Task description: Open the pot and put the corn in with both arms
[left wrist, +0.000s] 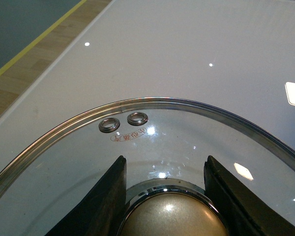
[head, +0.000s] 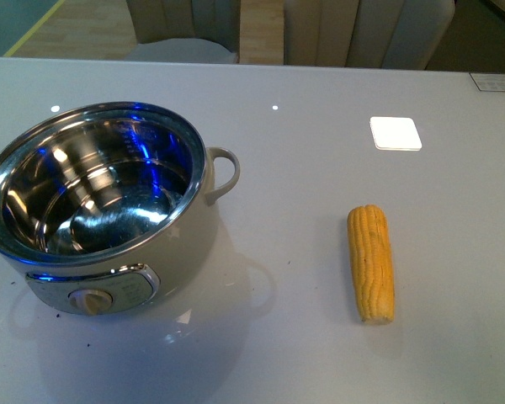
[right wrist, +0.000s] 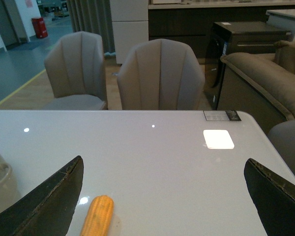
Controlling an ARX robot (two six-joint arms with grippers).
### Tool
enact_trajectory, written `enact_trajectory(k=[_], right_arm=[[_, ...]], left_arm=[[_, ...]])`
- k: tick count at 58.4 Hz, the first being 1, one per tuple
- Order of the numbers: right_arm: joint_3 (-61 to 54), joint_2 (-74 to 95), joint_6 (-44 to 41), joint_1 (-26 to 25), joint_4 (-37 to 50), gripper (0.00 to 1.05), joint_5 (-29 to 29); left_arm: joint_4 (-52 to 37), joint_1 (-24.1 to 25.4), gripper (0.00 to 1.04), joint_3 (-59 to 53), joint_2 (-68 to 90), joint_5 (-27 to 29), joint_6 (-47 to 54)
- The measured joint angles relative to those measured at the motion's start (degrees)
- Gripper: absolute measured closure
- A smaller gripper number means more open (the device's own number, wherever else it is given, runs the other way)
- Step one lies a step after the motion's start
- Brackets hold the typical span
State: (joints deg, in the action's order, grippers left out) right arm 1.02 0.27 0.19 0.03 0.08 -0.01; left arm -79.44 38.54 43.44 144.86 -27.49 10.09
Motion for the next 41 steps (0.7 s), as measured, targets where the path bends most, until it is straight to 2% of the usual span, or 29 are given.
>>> enact_trajectory(k=[41], right_arm=[[0.0,0.0,0.0,0.0,0.0,0.09,0.0]], left_arm=[[-0.11,-0.02,0.64,7.87,9.14,-3.48,3.58]])
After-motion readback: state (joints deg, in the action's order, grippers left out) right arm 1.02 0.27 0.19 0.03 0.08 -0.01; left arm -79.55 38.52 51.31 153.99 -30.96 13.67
